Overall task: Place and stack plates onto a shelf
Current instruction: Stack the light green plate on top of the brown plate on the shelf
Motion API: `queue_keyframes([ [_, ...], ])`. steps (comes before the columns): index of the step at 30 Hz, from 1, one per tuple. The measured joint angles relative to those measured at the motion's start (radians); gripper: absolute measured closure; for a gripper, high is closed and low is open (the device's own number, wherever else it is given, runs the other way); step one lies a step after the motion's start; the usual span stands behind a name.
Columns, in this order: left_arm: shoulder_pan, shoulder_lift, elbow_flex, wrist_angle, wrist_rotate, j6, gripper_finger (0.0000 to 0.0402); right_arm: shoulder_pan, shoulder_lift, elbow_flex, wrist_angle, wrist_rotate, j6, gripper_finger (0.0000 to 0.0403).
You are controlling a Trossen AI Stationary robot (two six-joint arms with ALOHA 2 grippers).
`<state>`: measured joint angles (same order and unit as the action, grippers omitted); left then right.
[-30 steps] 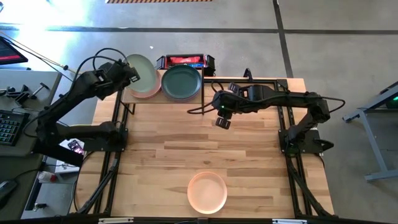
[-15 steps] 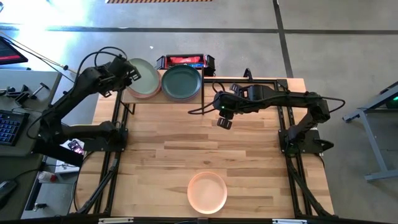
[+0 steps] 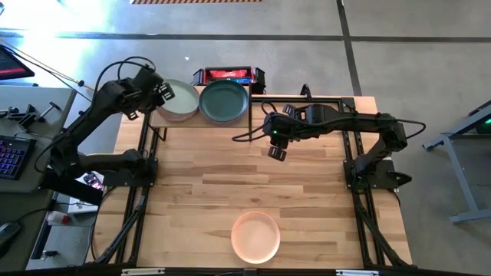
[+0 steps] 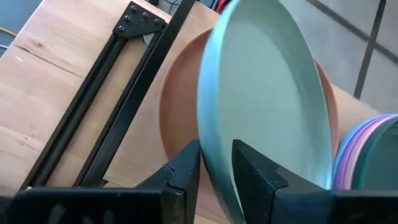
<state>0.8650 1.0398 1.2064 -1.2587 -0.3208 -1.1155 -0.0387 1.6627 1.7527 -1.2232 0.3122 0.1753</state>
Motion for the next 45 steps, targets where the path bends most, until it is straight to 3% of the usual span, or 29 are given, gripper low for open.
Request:
queue_keyframes([
  [11,0.0,0.043,0.0,-0.037,0.12,0.152,0.029,0.0,0.0,0.0,0.0,-0.002,0.0,0.0268],
  [19,0.002,0.044,0.0,-0.055,0.159,0.168,0.0284,0.0,0.0,0.0,0.0,-0.006,0.0,0.0268],
  [27,0.059,0.018,0.0,-0.065,0.286,0.22,0.0284,0.0,0.0,0.0,0.0,-0.01,0.0,0.0268],
  [35,0.08,-0.003,0.0,-0.163,0.287,0.238,0.0284,0.0,0.0,0.0,0.0,-0.041,0.0,0.0268],
  [45,0.085,0.028,0.0,-0.058,0.284,0.178,0.0284,0.0,0.0,0.0,0.0,-0.043,0.004,0.0268],
])
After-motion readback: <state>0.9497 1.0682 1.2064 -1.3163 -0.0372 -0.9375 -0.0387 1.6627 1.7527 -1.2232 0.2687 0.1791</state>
